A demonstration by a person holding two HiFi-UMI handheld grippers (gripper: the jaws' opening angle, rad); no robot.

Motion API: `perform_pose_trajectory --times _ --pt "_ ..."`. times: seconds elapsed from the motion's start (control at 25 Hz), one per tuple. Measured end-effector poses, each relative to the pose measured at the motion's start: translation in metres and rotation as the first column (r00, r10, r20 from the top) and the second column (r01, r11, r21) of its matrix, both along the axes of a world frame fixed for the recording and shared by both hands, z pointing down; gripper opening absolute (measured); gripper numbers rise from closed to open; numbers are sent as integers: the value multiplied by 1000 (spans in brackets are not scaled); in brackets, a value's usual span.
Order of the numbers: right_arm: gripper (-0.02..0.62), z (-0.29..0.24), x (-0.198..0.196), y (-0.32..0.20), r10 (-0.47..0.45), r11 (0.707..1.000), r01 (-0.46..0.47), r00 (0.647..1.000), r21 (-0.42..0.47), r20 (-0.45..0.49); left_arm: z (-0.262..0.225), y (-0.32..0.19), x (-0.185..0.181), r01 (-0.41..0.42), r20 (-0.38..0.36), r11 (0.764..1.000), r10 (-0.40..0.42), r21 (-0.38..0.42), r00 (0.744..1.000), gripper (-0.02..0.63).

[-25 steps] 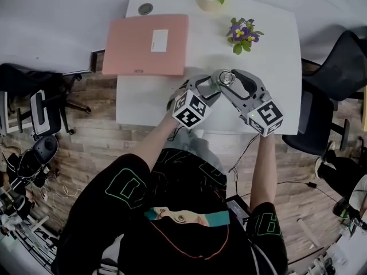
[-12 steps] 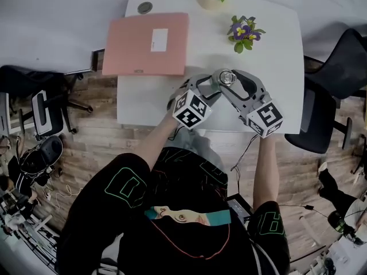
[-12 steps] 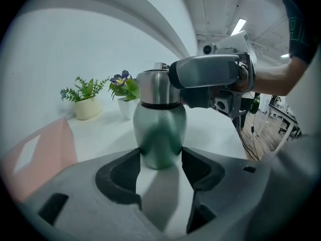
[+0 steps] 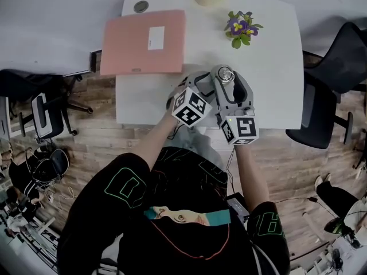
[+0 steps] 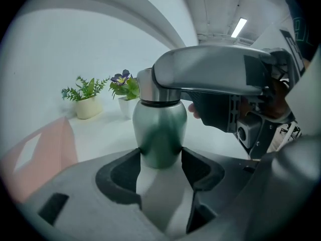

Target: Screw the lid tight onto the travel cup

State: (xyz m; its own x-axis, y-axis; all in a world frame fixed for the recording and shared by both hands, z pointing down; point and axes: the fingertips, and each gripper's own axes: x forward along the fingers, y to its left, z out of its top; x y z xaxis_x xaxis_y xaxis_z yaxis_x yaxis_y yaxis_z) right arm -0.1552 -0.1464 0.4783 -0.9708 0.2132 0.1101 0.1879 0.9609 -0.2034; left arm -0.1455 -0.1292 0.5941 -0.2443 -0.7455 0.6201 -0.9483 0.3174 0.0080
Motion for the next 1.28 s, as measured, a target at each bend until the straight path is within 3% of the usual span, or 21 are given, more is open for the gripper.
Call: perform_pose_trajectory --times 0.12,0.24,0.44,0.64,0.76,0.92,1.16,1.28 --pt "236 3 2 -1 60 997 -60 998 -40 -2 1 0 1 1 1 1000 -1 -7 1000 265" --pt "241 5 -1 0 47 998 -47 999 -50 -13 2 0 -1 0 3 1000 0 -5 1000 265" --pt "246 7 -1 1 -95 995 94 995 -40 -22 3 0 0 -7 8 1000 7 -15 1000 262" --pt "296 2 -2 2 -257 965 259 965 43 -42 5 1 1 -25 10 999 25 -29 1000 259" --pt "313 -2 -1 2 -355 928 359 933 99 -61 7 2 1 -35 11 998 36 -45 999 255" --pt "314 -5 2 6 -495 848 506 863 158 -101 9 3 1 -54 7 997 55 -61 998 253" --pt "313 -6 -2 6 -614 753 633 774 180 -153 8 1 -1 -89 12 995 90 -51 996 265" --pt "311 -7 -3 10 -660 710 682 731 176 -174 -2 -5 -4 -114 14 993 115 -23 993 304"
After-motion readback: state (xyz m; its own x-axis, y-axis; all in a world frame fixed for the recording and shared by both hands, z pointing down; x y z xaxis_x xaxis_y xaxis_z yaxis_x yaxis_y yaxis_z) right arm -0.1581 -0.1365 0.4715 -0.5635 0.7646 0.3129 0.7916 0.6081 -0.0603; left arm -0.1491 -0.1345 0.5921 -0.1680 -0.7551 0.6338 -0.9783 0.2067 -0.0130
